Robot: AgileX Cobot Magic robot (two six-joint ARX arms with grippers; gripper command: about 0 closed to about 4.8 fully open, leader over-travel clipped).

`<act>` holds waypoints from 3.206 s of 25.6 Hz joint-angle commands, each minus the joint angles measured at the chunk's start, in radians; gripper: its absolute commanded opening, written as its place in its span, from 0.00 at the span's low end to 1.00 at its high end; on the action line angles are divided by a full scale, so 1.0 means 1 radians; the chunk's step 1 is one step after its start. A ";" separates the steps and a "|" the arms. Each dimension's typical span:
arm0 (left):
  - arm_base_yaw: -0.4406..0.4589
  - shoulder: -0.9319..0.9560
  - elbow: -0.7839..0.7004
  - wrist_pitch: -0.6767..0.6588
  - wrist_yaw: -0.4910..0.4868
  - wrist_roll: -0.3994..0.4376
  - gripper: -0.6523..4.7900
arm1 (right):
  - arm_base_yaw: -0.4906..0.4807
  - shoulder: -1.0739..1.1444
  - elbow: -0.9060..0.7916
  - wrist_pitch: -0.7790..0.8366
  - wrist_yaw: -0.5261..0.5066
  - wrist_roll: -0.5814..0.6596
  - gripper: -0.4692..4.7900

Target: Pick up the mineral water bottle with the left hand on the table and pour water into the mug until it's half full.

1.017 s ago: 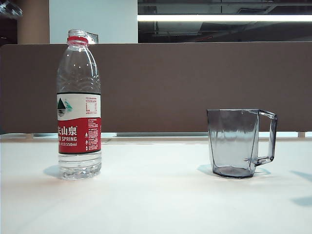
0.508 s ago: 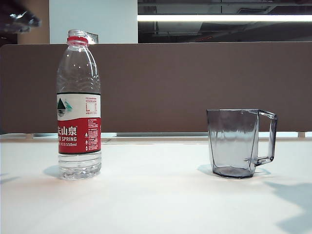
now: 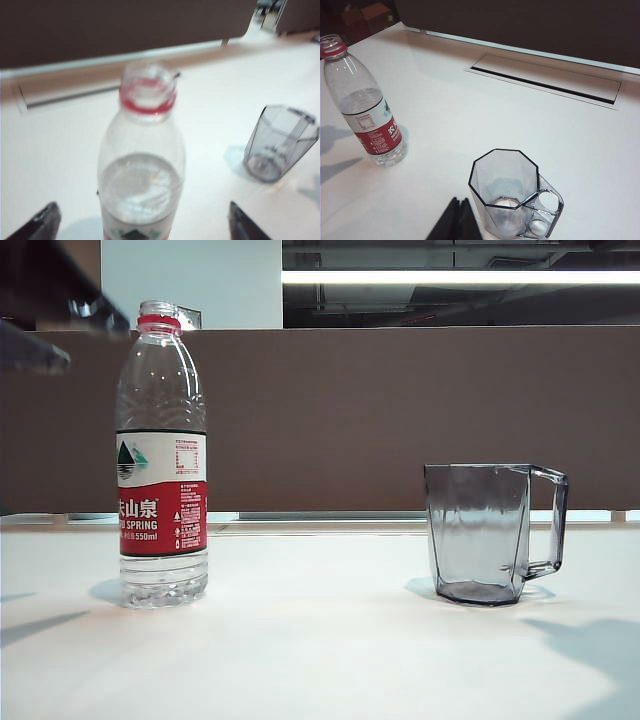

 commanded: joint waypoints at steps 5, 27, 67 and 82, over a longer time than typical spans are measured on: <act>0.000 0.224 0.003 0.233 0.077 0.046 1.00 | 0.001 -0.001 0.008 0.013 -0.002 -0.003 0.09; 0.000 0.489 -0.170 0.729 0.068 -0.008 1.00 | 0.001 -0.002 0.008 0.013 -0.005 -0.003 0.09; -0.023 0.898 -0.050 1.014 0.111 -0.024 1.00 | 0.001 -0.002 0.008 0.013 -0.006 -0.003 0.09; -0.023 0.927 -0.049 1.066 0.112 -0.024 1.00 | 0.001 -0.002 0.008 0.013 -0.006 -0.003 0.09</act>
